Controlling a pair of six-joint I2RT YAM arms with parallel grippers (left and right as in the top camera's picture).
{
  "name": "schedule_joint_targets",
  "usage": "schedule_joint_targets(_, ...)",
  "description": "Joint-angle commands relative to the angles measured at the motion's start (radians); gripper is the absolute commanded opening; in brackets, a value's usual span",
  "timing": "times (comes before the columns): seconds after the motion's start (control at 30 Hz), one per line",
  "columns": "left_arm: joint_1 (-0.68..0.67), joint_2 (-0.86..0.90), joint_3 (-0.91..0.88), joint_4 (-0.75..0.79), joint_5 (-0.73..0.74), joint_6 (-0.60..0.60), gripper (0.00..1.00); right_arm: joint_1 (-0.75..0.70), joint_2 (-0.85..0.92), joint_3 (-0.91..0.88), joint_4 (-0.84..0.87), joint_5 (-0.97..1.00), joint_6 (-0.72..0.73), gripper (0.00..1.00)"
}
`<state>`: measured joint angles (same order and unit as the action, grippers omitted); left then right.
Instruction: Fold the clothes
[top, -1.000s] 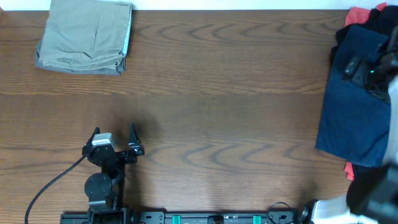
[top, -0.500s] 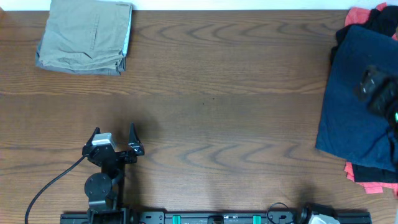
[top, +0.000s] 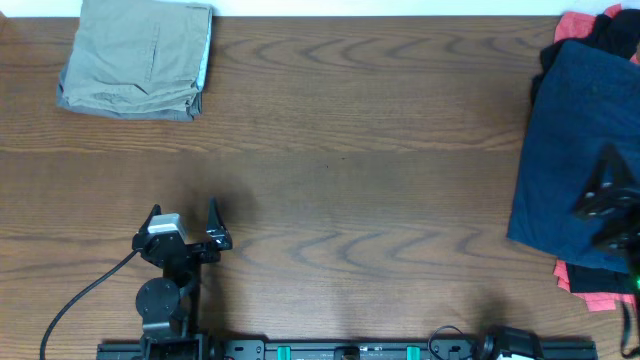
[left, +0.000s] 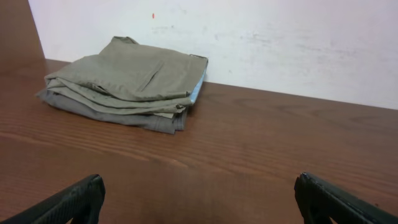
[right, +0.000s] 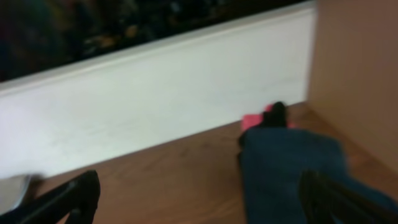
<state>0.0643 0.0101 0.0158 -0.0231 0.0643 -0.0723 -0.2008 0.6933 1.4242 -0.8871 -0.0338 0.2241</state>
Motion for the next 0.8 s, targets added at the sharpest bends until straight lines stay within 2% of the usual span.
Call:
schedule_joint_targets(0.0,0.002,-0.006,-0.012,-0.041,0.018,0.016,0.98,0.059,-0.06,-0.174,0.08,-0.073,0.016,0.99)
schedule_joint_targets(0.27,0.002,-0.006,-0.012,-0.041,0.018,0.016,0.98,0.19,-0.322,-0.725,0.525,-0.076,0.066,0.99)
schedule_joint_targets(0.4,0.002,-0.006,-0.012,-0.041,0.018,0.016,0.98,0.219,-0.43,-0.936,0.708,-0.076,0.104,0.99)
schedule_joint_targets(0.63,0.002,-0.006,-0.012,-0.041,0.018,0.016,0.98,0.251,-0.569,-1.19,0.926,-0.075,0.113,0.99)
schedule_joint_targets(0.77,0.002,-0.006,-0.012,-0.041,0.018,0.016,0.98,0.257,-0.618,-1.269,0.978,-0.075,0.113,0.99)
